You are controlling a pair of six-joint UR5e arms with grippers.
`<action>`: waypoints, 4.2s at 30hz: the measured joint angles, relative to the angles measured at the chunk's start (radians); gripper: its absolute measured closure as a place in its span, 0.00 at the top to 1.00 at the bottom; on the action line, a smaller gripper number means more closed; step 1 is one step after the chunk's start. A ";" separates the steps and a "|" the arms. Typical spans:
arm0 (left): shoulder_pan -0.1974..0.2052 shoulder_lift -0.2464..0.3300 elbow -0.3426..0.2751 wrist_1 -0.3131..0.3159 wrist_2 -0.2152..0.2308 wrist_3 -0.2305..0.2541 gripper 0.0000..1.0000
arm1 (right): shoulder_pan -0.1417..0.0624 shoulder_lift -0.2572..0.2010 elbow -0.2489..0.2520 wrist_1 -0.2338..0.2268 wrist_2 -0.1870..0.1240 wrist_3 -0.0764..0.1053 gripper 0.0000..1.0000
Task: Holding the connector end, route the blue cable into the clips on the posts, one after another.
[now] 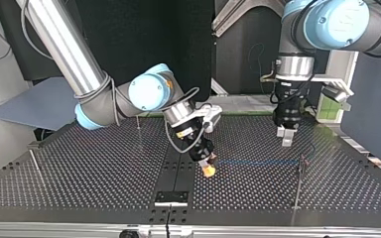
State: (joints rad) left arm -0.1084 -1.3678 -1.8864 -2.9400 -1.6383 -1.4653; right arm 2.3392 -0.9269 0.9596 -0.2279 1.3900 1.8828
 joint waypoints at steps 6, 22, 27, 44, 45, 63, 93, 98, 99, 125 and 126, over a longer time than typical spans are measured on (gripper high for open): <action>-0.002 -0.015 0.000 0.017 0.001 0.015 1.00 | -0.001 0.000 0.000 0.000 0.000 -0.001 0.00; -0.034 -0.079 0.069 0.059 -0.038 0.035 1.00 | -0.005 0.001 0.000 -0.002 -0.003 -0.002 0.00; -0.038 -0.084 0.096 0.059 -0.046 0.033 1.00 | -0.005 0.001 0.000 -0.002 -0.003 -0.001 0.00; -0.045 -0.196 0.176 0.059 -0.092 0.044 1.00 | -0.006 0.001 0.000 -0.001 -0.005 -0.002 0.00; -0.045 -0.199 0.182 0.060 -0.094 0.042 1.00 | -0.006 0.001 0.000 -0.001 -0.005 -0.002 0.00; -0.047 -0.279 0.245 0.068 -0.123 0.034 1.00 | -0.007 0.001 0.000 0.001 -0.006 -0.003 0.00; -0.053 -0.283 0.246 0.067 -0.149 -0.003 0.02 | -0.009 0.001 0.000 0.002 -0.007 -0.003 0.00; -0.053 -0.283 0.246 0.068 -0.153 -0.007 0.02 | -0.010 0.001 0.001 0.002 -0.007 -0.003 0.00; -0.053 -0.283 0.246 0.068 -0.154 -0.008 0.02 | -0.010 0.001 0.001 0.002 -0.007 -0.003 0.00; -0.135 -0.322 0.244 -0.019 -0.212 -0.065 0.02 | -0.013 0.003 0.089 0.003 -0.003 -0.005 0.00; -0.139 -0.330 0.244 -0.027 -0.217 -0.063 0.02 | -0.013 0.004 0.090 0.003 -0.002 -0.006 0.00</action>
State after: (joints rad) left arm -0.2475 -1.6977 -1.6429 -2.9669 -1.8557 -1.5285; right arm 2.3265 -0.9233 1.0499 -0.2252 1.3878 1.8771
